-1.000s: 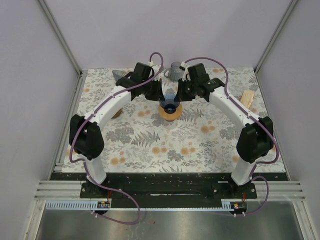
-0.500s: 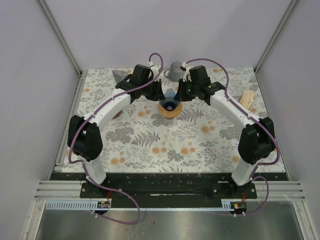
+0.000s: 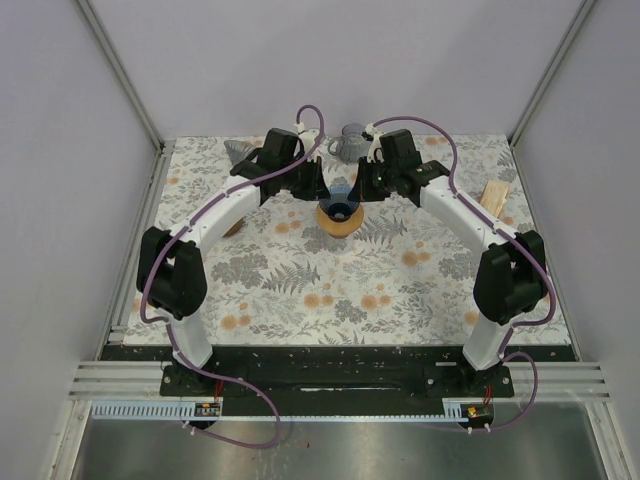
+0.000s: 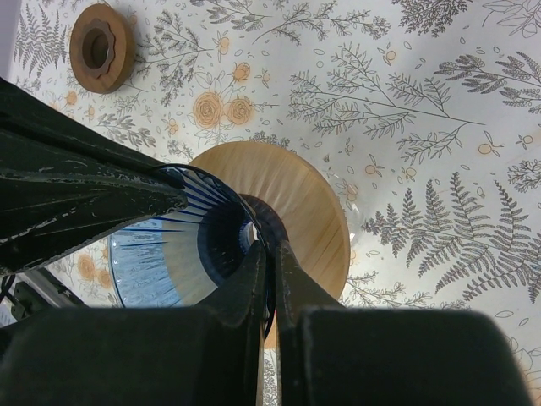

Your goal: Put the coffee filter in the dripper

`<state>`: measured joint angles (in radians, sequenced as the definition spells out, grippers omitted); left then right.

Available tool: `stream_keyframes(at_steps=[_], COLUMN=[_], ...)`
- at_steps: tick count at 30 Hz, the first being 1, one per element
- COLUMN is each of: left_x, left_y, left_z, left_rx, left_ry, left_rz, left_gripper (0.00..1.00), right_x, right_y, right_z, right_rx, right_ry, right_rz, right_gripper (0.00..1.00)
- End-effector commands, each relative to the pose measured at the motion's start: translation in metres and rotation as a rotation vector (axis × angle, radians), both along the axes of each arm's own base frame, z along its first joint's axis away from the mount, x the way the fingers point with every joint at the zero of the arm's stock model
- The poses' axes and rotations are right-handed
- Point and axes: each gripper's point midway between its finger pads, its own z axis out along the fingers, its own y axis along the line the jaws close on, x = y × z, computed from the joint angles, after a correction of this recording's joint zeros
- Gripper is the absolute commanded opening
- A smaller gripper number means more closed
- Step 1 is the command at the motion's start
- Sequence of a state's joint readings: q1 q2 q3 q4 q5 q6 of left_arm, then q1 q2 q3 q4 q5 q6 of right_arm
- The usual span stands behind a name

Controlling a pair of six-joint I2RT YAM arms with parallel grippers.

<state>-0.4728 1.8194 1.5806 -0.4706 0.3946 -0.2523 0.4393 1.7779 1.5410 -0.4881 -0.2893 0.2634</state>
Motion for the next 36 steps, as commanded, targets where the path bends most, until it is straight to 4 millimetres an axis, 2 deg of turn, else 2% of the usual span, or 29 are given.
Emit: stream_keyframes(at_steps=[1,2,6,8,13,17,22,24,27,28,29,30,33,36], left_x=[-0.037,-0.034,-0.024,-0.017,-0.005,-0.005,-0.005,-0.003,0.000,0.001,0.004,0.005,0.010,0.015], left_y=[0.024,0.021,0.011,0.007,0.004,0.003,0.003,0.004,0.007,0.010,0.014,0.019,0.039,0.060], left_z=[-0.061,-0.050,-0.013,0.001,0.033,0.046,0.060,0.067,0.080,0.086,0.090,0.095,0.110,0.123], left_rx=[0.171,0.157,0.113,0.099,0.071,0.058,0.050,0.055,0.057,0.061,0.068,0.079,0.152,0.225], left_ry=[0.174,0.153,0.093,0.065,-0.002,-0.032,-0.067,-0.086,-0.124,-0.143,-0.160,-0.180,-0.274,-0.382], left_rz=[-0.083,-0.090,-0.111,-0.109,-0.099,-0.107,-0.116,-0.119,-0.114,-0.110,-0.100,-0.087,-0.028,0.035], left_gripper=[0.00,0.00,0.31,0.40,0.49,0.55,0.71,0.77,0.86,0.90,0.91,0.96,0.99,0.99], right_x=[-0.008,-0.006,0.001,0.002,0.002,0.002,0.000,-0.001,-0.002,-0.002,-0.003,-0.004,-0.003,0.003], right_y=[-0.039,-0.037,-0.032,-0.030,-0.025,-0.024,-0.015,-0.011,-0.010,-0.011,-0.013,-0.017,-0.041,-0.080], right_z=[-0.057,-0.051,-0.026,-0.016,0.003,0.013,0.031,0.046,0.077,0.090,0.102,0.114,0.141,0.151], right_rx=[-0.154,-0.145,-0.113,-0.094,-0.063,-0.058,-0.017,0.007,0.022,0.026,0.025,0.024,0.000,-0.047], right_ry=[0.153,0.144,0.098,0.087,0.055,0.035,0.014,-0.007,-0.073,-0.106,-0.138,-0.173,-0.256,-0.302], right_rz=[-0.064,-0.067,-0.073,-0.075,-0.057,-0.041,0.004,0.029,0.055,0.068,0.078,0.082,0.047,-0.047], right_gripper=[0.00,0.00,0.07,0.09,0.17,0.32,0.54,0.67,0.77,0.85,0.89,0.99,0.99,0.99])
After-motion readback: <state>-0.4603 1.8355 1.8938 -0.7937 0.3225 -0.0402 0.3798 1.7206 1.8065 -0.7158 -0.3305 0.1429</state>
